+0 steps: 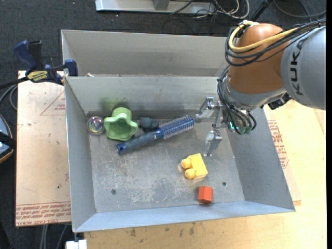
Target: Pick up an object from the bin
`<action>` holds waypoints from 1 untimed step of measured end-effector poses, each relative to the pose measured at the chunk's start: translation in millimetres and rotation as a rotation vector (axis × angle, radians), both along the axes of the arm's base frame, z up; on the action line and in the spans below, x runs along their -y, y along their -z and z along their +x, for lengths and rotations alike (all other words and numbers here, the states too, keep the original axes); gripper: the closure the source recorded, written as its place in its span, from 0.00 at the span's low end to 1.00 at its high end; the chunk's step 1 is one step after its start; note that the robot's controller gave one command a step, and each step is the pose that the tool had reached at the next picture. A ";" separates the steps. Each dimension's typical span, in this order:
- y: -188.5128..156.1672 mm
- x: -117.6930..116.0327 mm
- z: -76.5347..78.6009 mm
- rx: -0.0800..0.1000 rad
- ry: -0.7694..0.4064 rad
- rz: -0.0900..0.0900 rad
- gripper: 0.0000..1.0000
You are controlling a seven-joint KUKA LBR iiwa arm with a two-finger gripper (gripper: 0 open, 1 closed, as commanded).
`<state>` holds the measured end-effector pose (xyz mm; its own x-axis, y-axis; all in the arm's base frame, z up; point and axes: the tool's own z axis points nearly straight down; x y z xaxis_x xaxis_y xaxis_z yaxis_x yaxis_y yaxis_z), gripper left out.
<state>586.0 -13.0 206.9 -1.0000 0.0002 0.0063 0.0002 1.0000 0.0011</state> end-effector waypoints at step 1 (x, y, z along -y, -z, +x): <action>108.3 4.4 59.1 0.012 0.033 0.000 0.00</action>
Offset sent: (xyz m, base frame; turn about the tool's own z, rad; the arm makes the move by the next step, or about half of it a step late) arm 0.0701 -0.0063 -0.1369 0.0378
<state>645.1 -17.4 98.5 -0.9994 0.0336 -0.0057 0.0336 0.9994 0.0015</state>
